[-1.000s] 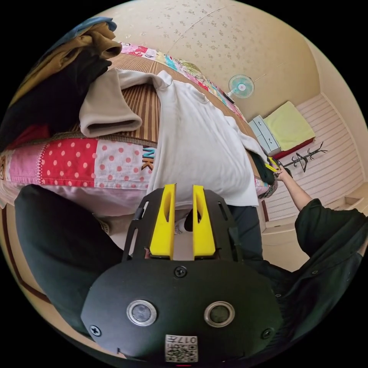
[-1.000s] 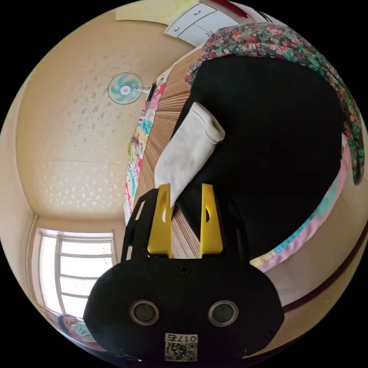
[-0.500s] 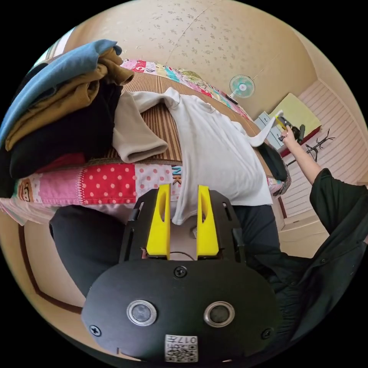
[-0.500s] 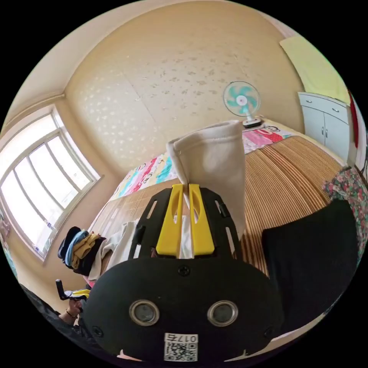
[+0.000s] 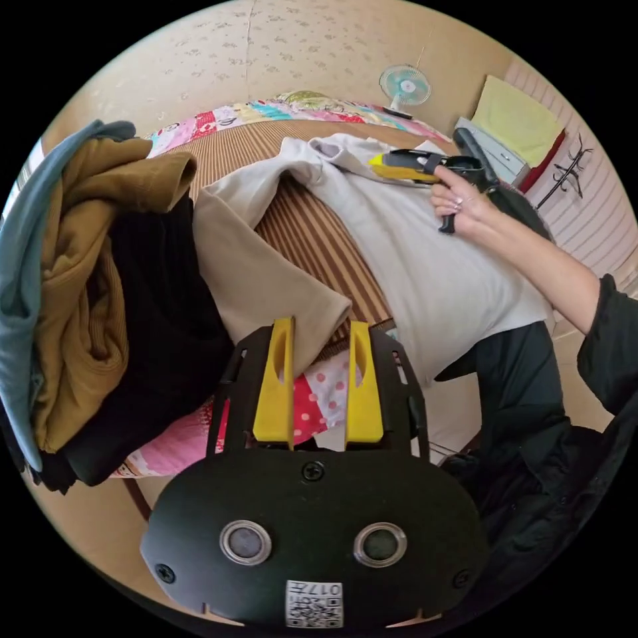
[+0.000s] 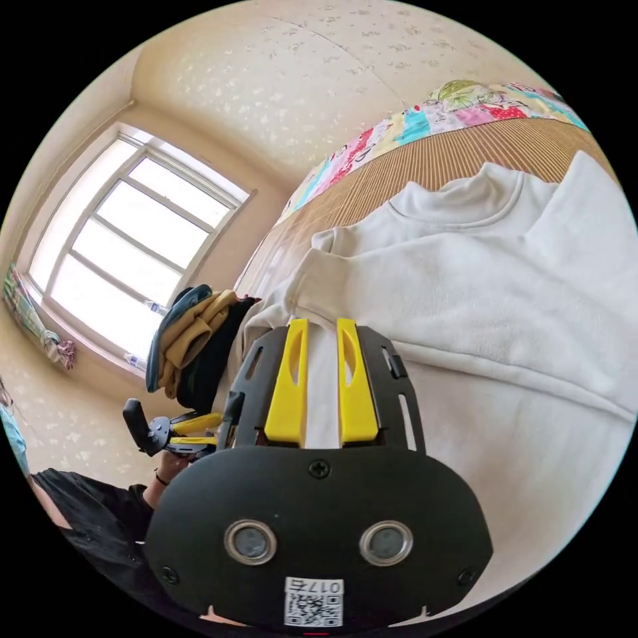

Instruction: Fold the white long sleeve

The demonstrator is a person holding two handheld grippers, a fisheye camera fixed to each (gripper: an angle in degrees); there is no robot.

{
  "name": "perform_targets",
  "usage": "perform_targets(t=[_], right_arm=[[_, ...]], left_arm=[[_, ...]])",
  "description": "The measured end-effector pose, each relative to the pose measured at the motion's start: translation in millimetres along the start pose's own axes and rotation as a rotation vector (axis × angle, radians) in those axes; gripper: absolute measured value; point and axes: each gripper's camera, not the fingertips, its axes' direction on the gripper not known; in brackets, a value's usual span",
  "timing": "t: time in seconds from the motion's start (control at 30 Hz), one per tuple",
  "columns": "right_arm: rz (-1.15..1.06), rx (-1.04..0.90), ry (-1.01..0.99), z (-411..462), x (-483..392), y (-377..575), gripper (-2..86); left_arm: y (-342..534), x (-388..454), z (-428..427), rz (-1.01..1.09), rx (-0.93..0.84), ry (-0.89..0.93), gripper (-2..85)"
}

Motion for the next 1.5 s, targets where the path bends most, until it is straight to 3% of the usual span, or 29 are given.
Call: perform_targets(t=[0.17, 0.33, 0.43, 0.6, 0.73, 0.8, 0.93, 1.1, 1.27, 1.4, 1.5], right_arm=[[-0.277, -0.160, 0.171, -34.4, -66.4, 41.3, 10.4], [-0.464, -0.160, 0.191, -48.0, -126.9, 96.5, 13.1], [-0.542, -0.128, 0.104, -34.8, -167.5, 109.6, 16.1], [-0.704, -0.074, 0.011, 9.5, -246.9, 105.8, 17.5], [-0.680, 0.156, 0.039, 14.1, -277.2, 85.7, 6.2], [-0.627, 0.221, 0.093, -3.4, -272.9, 57.3, 5.5], [-0.518, 0.356, 0.139, -93.6, -216.5, -15.5, 4.9], [-0.156, 0.459, 0.170, -191.5, -78.8, -41.2, 5.2], [0.260, 0.341, 0.320, -217.3, 50.9, 20.5, 7.8], [0.235, 0.211, 0.429, -210.3, 27.0, 66.6, 9.2], [0.227, 0.004, 0.582, -181.5, -8.5, 94.3, 10.7]], left_arm=[[9.0, -17.8, -12.3, -0.062, 0.026, 0.044, 5.3], [45.9, -74.0, -89.4, -0.249, 0.509, 0.601, 4.8], [57.2, -87.5, -121.2, -0.271, 0.659, 0.722, 4.9], [53.6, -89.0, -150.4, -0.270, 0.732, 0.755, 5.0], [54.5, -87.0, -168.4, -0.275, 0.752, 0.730, 6.8], [62.9, -85.6, -176.5, -0.271, 0.764, 0.685, 9.7], [70.8, -72.4, -158.6, -0.284, 0.667, 0.628, 11.1], [57.8, -37.9, -94.7, -0.326, 0.474, 0.663, 11.3], [18.7, 9.3, -49.9, -0.314, 0.279, 0.565, 11.3], [-32.9, 54.7, -47.8, -0.225, 0.200, 0.310, 11.8], [-81.2, 86.5, -27.4, -0.232, 0.076, 0.099, 10.7]])
